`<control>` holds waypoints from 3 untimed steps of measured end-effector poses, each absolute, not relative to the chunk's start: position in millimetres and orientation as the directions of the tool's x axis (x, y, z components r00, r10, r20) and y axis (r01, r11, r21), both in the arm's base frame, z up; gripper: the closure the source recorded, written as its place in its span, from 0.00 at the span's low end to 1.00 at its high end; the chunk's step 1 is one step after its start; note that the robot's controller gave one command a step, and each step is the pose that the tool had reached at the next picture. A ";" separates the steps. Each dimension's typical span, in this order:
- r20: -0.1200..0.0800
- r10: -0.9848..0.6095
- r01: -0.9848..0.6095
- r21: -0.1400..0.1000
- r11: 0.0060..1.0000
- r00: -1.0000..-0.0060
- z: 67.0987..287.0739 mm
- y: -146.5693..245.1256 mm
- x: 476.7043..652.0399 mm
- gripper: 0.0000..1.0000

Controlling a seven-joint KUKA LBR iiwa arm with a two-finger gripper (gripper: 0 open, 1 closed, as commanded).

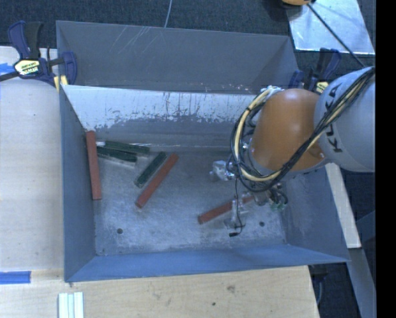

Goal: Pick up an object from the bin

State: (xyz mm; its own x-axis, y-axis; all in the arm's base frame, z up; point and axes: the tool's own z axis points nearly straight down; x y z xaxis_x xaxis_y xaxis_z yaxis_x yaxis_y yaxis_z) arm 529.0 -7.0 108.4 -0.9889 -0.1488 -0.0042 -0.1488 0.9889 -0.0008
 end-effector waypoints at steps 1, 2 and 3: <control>-0.004 -0.227 -0.227 0.000 0.974 -0.974 70.5 -10.8 506.5 1.00; -0.004 -0.227 -0.227 0.000 0.974 -0.974 70.5 -10.8 506.5 1.00; -0.004 -0.217 -0.217 -0.001 0.976 -0.976 214.4 4.0 532.2 1.00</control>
Offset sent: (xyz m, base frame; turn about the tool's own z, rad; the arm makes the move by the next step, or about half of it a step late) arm 0.0000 0.0000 0.0000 0.0000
